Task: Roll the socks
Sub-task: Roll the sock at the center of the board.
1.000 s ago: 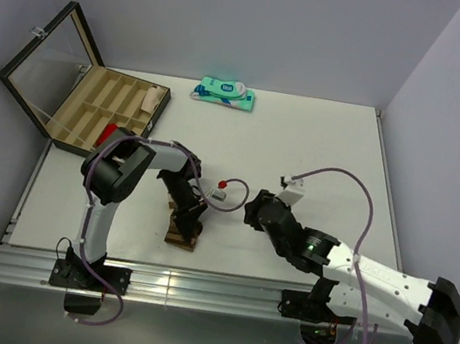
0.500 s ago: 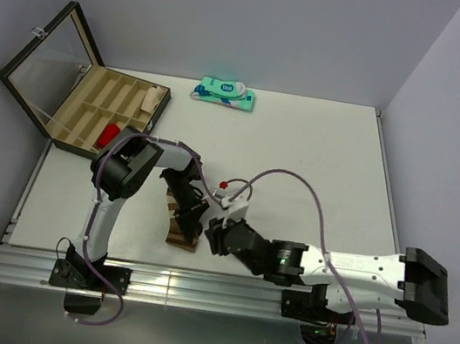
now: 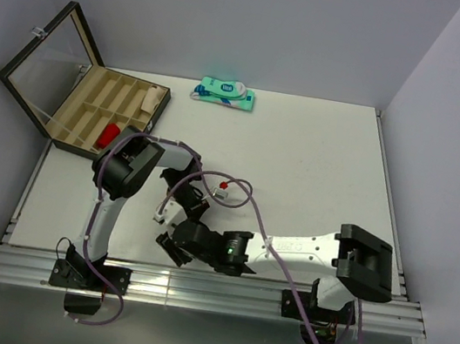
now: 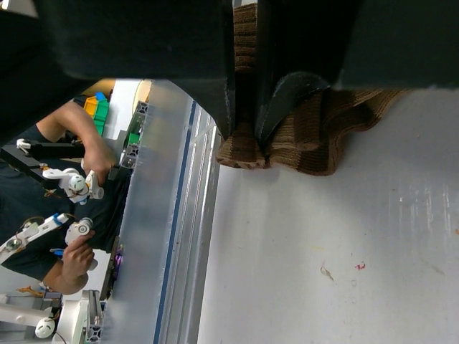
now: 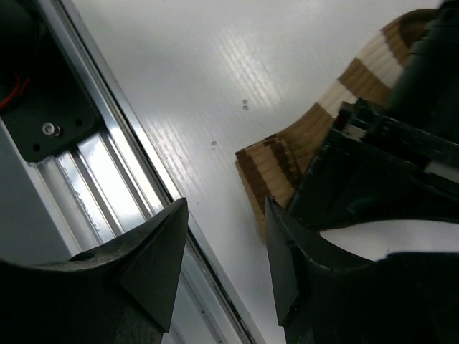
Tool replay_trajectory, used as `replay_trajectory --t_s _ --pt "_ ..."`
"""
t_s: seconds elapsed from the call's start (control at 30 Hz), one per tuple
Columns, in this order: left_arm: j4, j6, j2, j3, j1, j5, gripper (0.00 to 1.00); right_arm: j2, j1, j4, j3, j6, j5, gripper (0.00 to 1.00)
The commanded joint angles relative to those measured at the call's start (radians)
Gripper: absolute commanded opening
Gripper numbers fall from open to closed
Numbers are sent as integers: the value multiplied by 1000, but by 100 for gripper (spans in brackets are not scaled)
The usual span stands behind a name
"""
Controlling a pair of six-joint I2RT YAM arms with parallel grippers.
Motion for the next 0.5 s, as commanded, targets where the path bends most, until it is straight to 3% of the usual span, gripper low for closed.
replay_trajectory --t_s 0.0,0.47 --pt "9 52 27 13 1 -17 0 43 8 -36 64 -85 -51 55" --pt "-23 80 39 22 3 -19 0 226 4 -156 179 -165 40 57"
